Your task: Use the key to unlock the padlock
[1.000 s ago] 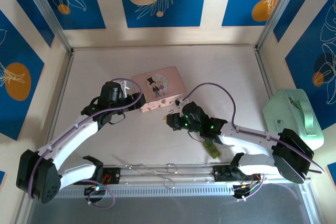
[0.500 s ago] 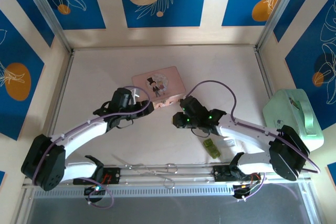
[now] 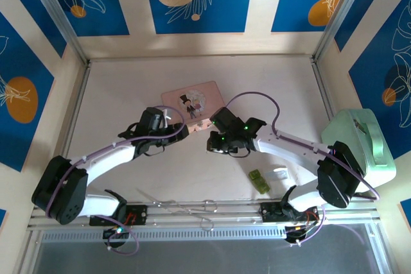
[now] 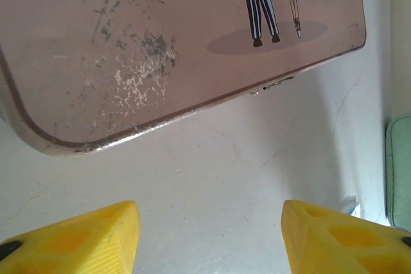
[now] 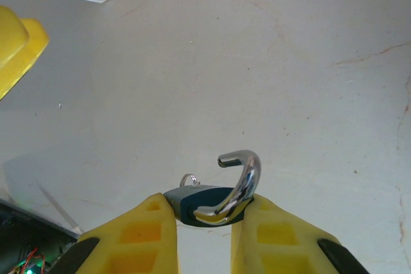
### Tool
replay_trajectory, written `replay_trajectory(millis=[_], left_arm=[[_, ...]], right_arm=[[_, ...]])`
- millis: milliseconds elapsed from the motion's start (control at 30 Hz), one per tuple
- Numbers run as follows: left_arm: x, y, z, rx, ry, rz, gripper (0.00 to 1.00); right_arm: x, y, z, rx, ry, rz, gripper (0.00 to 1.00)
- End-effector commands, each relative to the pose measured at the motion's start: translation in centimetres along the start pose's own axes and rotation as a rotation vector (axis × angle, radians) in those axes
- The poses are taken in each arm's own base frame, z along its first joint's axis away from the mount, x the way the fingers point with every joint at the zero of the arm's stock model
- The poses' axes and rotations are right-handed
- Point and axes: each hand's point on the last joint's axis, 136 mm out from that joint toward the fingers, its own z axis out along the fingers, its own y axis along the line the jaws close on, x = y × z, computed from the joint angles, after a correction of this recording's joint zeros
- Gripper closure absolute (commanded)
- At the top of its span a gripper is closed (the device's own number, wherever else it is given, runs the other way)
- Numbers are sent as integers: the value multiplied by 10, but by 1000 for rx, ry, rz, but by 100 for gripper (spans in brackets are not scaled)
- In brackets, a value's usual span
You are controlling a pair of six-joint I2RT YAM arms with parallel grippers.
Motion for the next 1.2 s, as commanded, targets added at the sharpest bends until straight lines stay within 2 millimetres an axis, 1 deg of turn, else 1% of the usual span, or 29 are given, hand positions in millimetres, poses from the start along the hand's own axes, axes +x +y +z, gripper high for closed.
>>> replay_trajectory(millis=[0, 167, 400, 500, 600, 800, 967, 1167], left_arm=[[-11, 3, -1, -10, -30, 1, 40], [-13, 16, -4, -70, -37, 7, 40], [-18, 21, -6, -69, -45, -2, 40], [-20, 26, -8, -83, -52, -5, 40], [-21, 30, -9, -92, -56, -13, 40], [-24, 32, -13, -97, -71, -18, 40], [-27, 31, -12, -90, -70, -20, 40], [-29, 29, -11, -80, -69, -20, 40]], right_arm=[[8, 4, -6, -1, 71, 16, 98], [14, 4, -7, 23, 137, -1, 98], [25, 12, -13, 10, 213, -27, 98], [28, 11, -13, 42, 234, -51, 97], [31, 8, -12, 88, 264, -75, 94], [33, 3, 2, 129, 312, -65, 95], [32, 2, 19, 125, 373, -41, 96], [36, 0, 41, 151, 451, -31, 96]])
